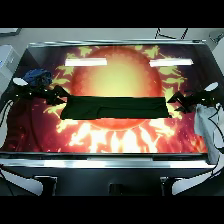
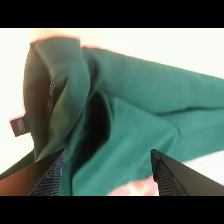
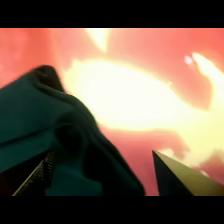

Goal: Fold the clothes and pants, and hang the long-sleeved shirts on hangers.

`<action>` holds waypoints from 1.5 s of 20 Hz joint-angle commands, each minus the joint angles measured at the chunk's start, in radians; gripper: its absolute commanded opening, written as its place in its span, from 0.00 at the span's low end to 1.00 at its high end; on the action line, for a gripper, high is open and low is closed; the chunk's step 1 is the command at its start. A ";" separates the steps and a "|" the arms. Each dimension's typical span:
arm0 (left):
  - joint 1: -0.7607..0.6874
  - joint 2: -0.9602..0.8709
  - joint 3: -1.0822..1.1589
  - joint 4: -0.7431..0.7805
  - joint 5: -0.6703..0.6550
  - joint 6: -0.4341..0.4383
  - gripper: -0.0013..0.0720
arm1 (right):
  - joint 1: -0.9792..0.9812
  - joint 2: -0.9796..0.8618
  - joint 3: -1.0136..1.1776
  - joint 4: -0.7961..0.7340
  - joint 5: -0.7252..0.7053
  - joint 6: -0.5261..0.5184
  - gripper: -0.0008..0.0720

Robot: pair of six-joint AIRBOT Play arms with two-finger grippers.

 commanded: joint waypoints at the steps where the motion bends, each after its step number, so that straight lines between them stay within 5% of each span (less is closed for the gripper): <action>1: 0.030 0.053 0.020 -0.003 -0.068 0.003 0.84 | -0.031 -0.047 0.008 0.047 0.077 -0.036 0.99; 6: -0.015 0.150 0.020 -0.008 -0.061 0.004 0.84 | 0.069 -0.112 0.009 0.187 0.029 -0.065 0.97; 7: -0.032 0.164 0.020 -0.008 -0.060 0.004 0.84 | 0.089 -0.119 0.009 0.199 0.035 -0.064 0.90; 9: -0.068 0.176 0.020 -0.008 -0.060 0.004 0.84 | 0.114 -0.116 0.010 0.208 0.056 -0.074 0.50; 10: -0.089 0.176 0.020 -0.007 -0.057 0.004 0.83 | 0.118 -0.108 0.011 0.222 0.069 -0.094 0.21; 11: -0.113 0.173 0.019 -0.007 -0.044 0.003 0.81 | 0.117 -0.087 0.011 0.242 0.080 -0.119 0.07; 12: -0.146 0.169 0.019 -0.006 -0.017 0.003 0.80 | 0.117 -0.059 0.011 0.258 0.084 -0.151 0.06; 13: -0.185 0.166 0.014 -0.006 0.029 0.003 0.62 | 0.119 -0.023 0.011 0.273 0.090 -0.166 0.06; 14: -0.230 0.162 0.006 -0.006 0.091 0.003 0.29 | 0.120 0.022 0.011 0.292 0.098 -0.167 0.06; 15: -0.288 0.151 -0.005 -0.006 0.173 0.003 0.09 | 0.126 0.068 0.011 0.307 0.111 -0.167 0.06; 18: -0.477 0.068 -0.014 -0.007 0.364 -0.010 0.06 | 0.164 0.228 0.011 0.322 0.153 -0.160 0.06; 21: -0.615 -0.043 -0.014 -0.042 0.433 -0.123 0.06 | 0.216 0.375 0.011 0.335 0.153 -0.115 0.06; 24: -0.706 -0.123 -0.014 -0.238 0.484 -0.124 0.06 | 0.252 0.499 0.011 0.362 0.157 -0.082 0.07; 30: -0.936 -0.252 0.021 -0.808 0.797 -0.086 0.06 | 0.268 0.554 0.011 0.354 0.174 -0.010 0.07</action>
